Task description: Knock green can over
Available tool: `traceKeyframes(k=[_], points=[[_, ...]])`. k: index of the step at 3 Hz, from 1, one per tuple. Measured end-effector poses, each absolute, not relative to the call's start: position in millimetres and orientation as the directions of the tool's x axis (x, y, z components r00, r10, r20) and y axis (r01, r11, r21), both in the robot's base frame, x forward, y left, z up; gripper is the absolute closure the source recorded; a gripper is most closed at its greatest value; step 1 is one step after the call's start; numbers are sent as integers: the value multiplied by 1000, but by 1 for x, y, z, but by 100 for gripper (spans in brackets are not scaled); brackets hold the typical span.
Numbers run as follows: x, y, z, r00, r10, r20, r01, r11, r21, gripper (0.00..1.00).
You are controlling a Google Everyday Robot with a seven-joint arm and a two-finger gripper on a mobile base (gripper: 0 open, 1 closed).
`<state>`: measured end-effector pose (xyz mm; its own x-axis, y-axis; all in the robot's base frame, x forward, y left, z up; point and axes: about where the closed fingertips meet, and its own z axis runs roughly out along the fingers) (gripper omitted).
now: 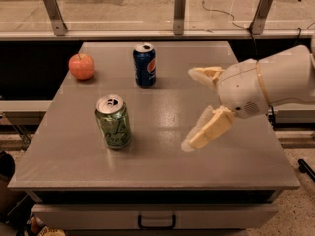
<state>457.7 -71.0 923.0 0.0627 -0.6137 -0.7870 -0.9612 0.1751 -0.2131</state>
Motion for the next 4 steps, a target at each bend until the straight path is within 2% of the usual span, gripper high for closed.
traceKeyframes(k=[2,4], points=[[457,-2,915,55,-447,-893,-965,206,-163,0],[456,50,904,34,-340,-940,-973,205,-109,0]])
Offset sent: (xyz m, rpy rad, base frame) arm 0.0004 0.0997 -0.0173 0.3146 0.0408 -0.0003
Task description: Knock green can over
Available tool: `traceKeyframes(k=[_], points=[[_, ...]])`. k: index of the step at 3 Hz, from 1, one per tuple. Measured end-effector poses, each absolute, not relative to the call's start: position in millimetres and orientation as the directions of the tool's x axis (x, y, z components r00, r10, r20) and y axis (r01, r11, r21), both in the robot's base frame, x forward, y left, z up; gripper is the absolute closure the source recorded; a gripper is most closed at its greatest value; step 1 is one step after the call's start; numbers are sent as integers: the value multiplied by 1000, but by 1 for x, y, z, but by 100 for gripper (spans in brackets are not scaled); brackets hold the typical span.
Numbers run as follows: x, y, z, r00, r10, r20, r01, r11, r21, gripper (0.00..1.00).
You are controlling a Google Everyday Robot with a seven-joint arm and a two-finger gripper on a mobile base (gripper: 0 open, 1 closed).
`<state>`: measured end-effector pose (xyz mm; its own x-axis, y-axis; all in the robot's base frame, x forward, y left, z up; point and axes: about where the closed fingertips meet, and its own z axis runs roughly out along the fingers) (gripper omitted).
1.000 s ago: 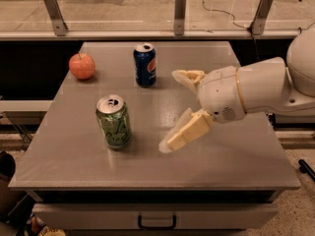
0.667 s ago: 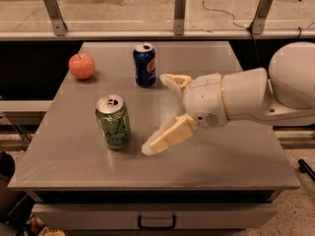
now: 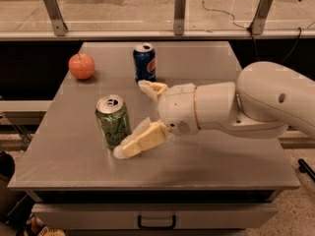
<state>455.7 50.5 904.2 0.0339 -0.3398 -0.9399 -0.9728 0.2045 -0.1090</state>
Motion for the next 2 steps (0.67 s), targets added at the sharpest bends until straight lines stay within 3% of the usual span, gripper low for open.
traceKeyframes(k=[1,2], points=[[454,73,898,20,-301,-954,-977,195,-82,0],[451,90,896,36,-254,-966,-981,174,-83,18]])
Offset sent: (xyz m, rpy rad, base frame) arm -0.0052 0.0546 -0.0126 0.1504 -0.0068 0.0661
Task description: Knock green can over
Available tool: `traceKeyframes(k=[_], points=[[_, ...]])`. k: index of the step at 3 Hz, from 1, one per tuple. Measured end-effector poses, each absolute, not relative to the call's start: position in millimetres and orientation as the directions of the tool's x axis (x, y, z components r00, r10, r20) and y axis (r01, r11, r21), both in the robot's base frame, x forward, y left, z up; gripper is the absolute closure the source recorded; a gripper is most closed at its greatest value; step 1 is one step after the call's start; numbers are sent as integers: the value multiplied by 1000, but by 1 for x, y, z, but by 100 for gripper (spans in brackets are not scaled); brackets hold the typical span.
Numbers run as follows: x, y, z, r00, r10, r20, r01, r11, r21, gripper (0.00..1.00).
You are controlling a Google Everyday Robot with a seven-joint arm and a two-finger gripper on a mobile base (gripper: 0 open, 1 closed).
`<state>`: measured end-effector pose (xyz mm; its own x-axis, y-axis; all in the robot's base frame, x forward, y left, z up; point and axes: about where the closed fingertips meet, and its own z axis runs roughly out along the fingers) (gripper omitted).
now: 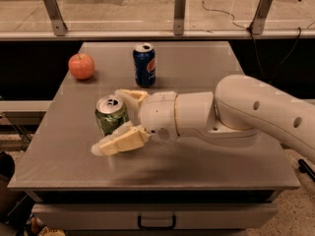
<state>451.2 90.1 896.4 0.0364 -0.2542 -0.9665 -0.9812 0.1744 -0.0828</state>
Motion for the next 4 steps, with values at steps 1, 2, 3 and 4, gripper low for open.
traceKeyframes(k=[1,2,3,4], points=[[450,92,898,43,-258,-965,-982,169,-89,41],[448,94,900,48,-259,-965,-982,165,-93,64],[447,96,901,52,-260,-964,-982,161,-96,87],[445,99,903,56,-262,-963,-983,157,-100,100]])
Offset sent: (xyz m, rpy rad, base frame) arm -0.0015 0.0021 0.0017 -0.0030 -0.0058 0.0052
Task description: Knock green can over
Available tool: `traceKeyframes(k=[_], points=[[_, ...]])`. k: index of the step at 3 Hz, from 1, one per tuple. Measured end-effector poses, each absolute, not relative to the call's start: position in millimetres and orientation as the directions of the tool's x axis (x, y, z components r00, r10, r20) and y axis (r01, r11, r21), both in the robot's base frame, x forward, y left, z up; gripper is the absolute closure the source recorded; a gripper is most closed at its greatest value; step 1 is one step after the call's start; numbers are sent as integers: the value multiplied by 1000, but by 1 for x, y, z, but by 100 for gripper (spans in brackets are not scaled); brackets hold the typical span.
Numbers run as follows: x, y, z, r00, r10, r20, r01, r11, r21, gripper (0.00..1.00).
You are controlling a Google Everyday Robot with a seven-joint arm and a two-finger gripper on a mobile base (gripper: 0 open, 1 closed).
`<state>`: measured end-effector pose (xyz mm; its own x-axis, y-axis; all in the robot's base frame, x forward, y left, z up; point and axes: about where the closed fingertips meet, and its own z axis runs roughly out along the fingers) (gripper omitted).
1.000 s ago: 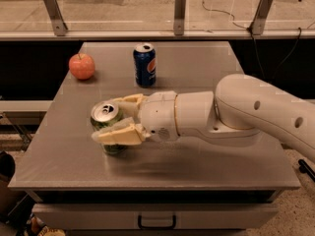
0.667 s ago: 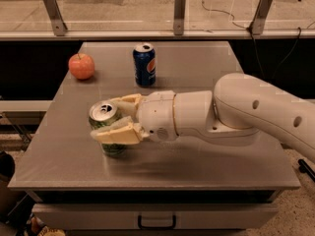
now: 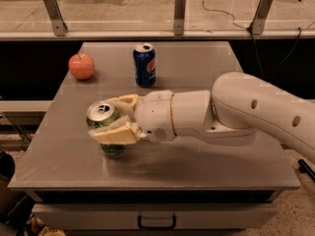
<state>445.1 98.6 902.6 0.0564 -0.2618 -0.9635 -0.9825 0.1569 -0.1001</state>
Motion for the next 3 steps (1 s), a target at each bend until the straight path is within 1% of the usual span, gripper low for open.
traceKeyframes(k=[2,3], points=[[445,99,907,59,-279,-958,-982,157,-106,100],[452,93,917,65,-323,-944,-979,163,-123,100]])
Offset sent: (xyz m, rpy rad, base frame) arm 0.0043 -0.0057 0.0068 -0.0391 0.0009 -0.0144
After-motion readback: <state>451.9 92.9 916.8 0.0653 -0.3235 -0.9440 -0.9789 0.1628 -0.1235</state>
